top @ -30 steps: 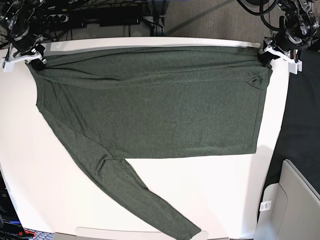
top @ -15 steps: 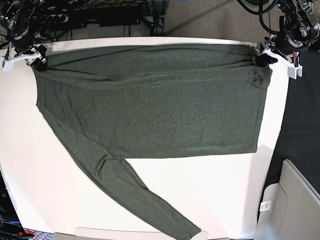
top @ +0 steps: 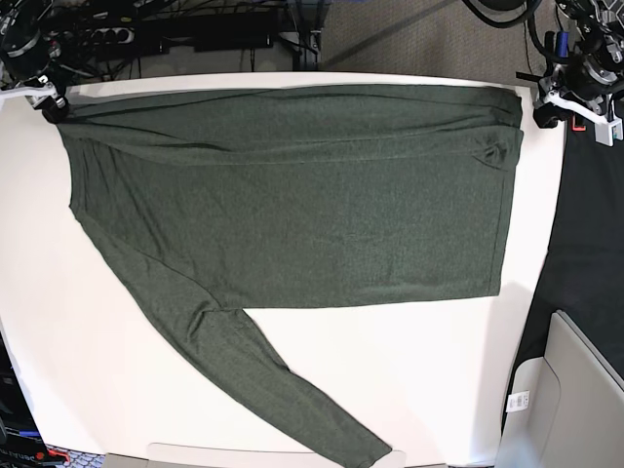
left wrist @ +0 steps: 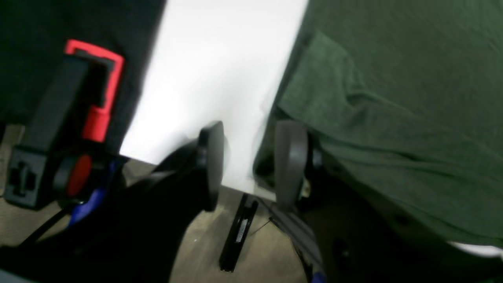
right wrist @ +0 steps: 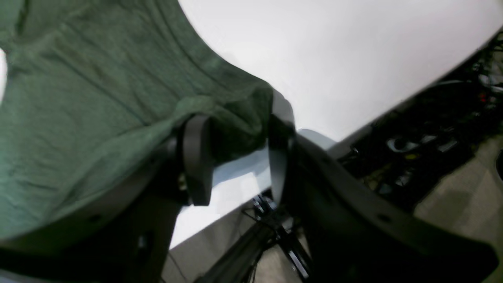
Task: Fold the T-shirt properly
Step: 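Lower the hem onto the table and open both grippers, then move both grippers to the shirt's side edges near the sleeves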
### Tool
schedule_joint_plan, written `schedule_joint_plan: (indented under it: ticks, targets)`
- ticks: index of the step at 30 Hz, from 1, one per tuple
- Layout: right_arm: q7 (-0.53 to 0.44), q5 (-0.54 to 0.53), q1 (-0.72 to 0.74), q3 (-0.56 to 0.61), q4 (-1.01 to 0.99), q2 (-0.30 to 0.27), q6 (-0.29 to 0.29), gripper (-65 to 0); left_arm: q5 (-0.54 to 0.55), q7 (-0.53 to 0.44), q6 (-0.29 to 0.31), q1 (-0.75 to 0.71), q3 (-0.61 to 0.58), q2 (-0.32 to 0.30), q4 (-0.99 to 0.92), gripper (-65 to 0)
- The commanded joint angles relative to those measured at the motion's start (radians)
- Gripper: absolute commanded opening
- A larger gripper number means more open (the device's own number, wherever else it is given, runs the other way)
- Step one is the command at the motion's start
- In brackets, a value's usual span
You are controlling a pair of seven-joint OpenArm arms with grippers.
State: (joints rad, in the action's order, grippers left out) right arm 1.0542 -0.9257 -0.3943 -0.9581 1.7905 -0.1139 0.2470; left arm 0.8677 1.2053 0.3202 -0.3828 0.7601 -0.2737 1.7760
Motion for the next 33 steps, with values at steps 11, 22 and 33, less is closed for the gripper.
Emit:
schedule_joint_plan:
  ticks: [11,22,33]
  targets:
    - [0.036,-0.072,-0.005,-0.037,0.019,-0.039,0.004,-41.4,0.011,0.035,0.004,0.164,-0.007,-0.005,0.018,-43.0]
    - [0.041,-0.092,0.084,-0.043,0.128,-0.056,0.005,-41.5,0.008,0.043,0.003,0.374,-0.104,-0.003,-0.071,-43.0]
    - [0.025,0.087,0.369,0.037,0.150,-0.200,0.005,-41.5,0.008,-0.026,0.003,0.609,-0.162,-0.011,-0.382,-43.1]
